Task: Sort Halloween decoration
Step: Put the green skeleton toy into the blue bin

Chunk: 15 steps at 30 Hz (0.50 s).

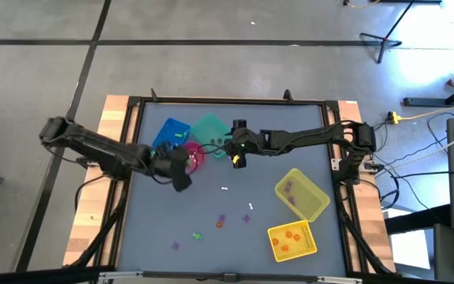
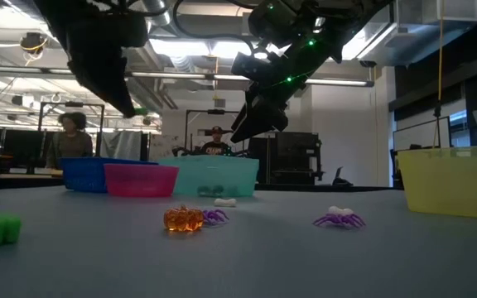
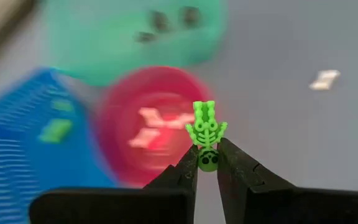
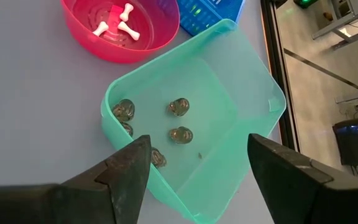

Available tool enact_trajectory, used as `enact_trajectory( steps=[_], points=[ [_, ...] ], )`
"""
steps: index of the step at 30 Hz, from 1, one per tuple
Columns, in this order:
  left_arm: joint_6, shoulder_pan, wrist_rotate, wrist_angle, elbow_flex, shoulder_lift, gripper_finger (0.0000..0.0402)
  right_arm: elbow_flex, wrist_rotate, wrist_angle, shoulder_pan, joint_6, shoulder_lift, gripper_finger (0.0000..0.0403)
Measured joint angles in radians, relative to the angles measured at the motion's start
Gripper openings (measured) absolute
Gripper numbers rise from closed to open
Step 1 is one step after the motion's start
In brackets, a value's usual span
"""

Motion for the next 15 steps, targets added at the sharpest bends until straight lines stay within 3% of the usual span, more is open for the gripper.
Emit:
enact_trajectory(
  steps=[4, 9, 15],
  points=[
    [0.111, 0.1, -0.053, -0.131, 0.0, -0.067, 0.0027, 0.0, 0.0, 0.0, 0.0, 0.001, 0.0, 0.0266],
    [0.124, 0.211, -0.067, -0.271, -0.001, -0.085, 0.0027, 0.0, -0.03, 0.0, 0.0, 0.004, 0.0, 0.0266],
    [0.124, 0.296, -0.075, -0.284, -0.002, -0.063, 0.0027, 0.0, -0.086, 0.0, 0.0, 0.004, 0.0, 0.0266]
  ],
)
